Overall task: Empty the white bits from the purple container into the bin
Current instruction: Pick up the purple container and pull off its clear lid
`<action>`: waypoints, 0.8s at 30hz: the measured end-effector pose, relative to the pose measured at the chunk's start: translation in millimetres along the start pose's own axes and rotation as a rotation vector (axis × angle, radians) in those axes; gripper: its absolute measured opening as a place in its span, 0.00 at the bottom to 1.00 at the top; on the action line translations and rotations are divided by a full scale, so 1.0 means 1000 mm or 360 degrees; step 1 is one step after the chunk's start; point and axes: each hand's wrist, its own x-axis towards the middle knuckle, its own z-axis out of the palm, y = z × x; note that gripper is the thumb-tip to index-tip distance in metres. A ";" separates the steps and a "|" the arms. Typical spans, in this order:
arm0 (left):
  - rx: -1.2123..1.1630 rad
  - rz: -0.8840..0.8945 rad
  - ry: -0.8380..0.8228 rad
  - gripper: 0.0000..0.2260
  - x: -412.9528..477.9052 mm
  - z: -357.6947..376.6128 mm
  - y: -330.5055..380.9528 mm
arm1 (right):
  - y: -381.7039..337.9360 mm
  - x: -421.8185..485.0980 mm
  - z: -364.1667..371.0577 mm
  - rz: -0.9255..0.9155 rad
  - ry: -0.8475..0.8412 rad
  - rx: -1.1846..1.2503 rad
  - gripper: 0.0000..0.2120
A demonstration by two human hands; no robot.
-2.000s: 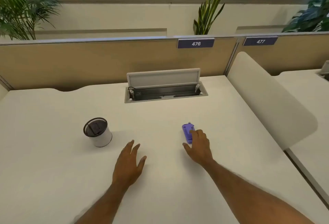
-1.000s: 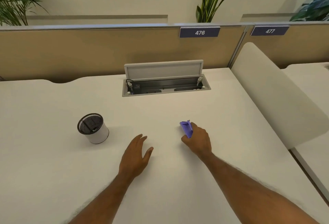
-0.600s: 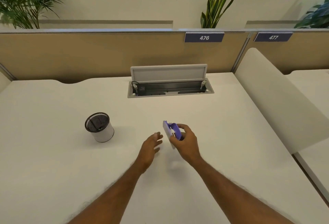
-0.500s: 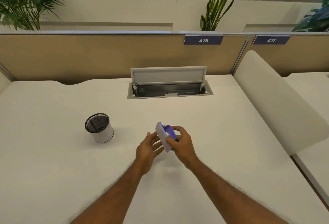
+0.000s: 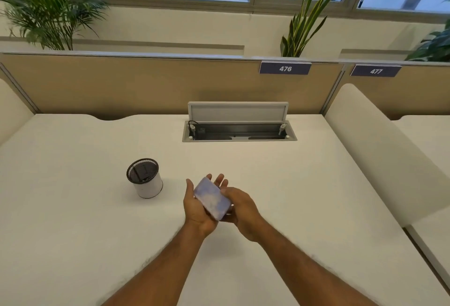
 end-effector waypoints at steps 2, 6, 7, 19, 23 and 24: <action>-0.0042 0.0022 0.0021 0.27 -0.002 -0.001 0.001 | 0.002 0.002 0.002 -0.0064 0.0034 -0.0254 0.09; -0.0127 0.0046 0.0017 0.24 -0.006 -0.004 0.003 | 0.008 0.003 0.007 -0.0308 0.0154 -0.0840 0.12; -0.0148 0.0041 0.0010 0.25 -0.006 -0.004 0.004 | 0.009 0.002 0.006 -0.0403 0.0201 -0.0906 0.11; -0.0191 0.0002 0.0042 0.24 -0.015 -0.006 0.015 | 0.002 -0.004 -0.001 -0.1034 0.0050 -0.1583 0.18; -0.0066 0.0005 0.0062 0.23 -0.014 -0.013 0.018 | 0.005 -0.006 0.005 -0.1035 -0.0010 -0.1794 0.28; -0.0050 0.0011 0.0058 0.24 -0.015 -0.013 0.019 | 0.005 -0.006 0.006 -0.1035 -0.0016 -0.1802 0.29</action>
